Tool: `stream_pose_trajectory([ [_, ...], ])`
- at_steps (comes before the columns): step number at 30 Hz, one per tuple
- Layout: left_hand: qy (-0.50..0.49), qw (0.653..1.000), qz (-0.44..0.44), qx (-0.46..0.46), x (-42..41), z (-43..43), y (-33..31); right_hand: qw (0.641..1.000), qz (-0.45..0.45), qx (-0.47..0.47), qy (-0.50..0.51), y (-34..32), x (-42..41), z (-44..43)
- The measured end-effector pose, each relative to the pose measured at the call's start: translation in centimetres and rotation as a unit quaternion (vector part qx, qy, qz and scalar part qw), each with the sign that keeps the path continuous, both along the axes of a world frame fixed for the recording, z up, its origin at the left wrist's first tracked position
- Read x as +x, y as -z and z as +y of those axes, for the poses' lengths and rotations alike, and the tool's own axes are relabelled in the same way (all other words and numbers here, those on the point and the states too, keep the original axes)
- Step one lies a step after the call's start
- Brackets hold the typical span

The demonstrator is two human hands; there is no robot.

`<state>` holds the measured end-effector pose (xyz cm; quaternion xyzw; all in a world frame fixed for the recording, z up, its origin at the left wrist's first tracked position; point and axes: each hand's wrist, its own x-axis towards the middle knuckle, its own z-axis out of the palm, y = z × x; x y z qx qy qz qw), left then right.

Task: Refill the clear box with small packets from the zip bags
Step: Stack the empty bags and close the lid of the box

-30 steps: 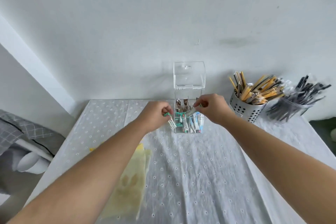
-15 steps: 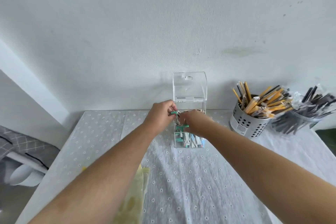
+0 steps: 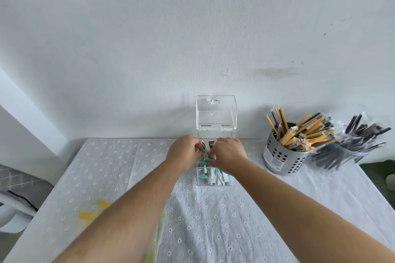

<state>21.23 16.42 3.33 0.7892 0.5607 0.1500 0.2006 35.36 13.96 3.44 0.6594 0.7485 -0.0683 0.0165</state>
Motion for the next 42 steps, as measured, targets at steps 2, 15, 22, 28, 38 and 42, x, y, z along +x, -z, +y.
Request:
stream_pose_trajectory([
  [2,0.0,0.998,0.053,0.029,0.2,0.0,0.0,1.0,-0.002,-0.026,0.011,-0.2,0.0,0.2],
  [15,-0.039,0.989,-0.142,0.018,-1.4,-0.4,-1.1,0.973,0.201,0.058,0.099,-2.3,2.0,-1.0],
  [22,-0.094,0.953,-0.274,-0.086,0.9,1.0,-5.6,0.867,0.424,0.14,0.222,-6.0,3.7,0.2],
  [28,-0.119,0.915,-0.35,-0.161,1.0,0.1,-7.8,0.739,0.612,0.036,0.277,-7.4,4.8,0.4],
  [38,-0.126,0.947,-0.258,-0.147,-0.9,-7.8,-3.3,0.736,0.588,0.086,0.324,-2.1,3.2,-6.7],
  [42,-0.101,0.952,-0.235,-0.171,-0.9,-7.9,-0.5,0.758,0.557,0.066,0.333,-0.1,3.0,-7.5],
])
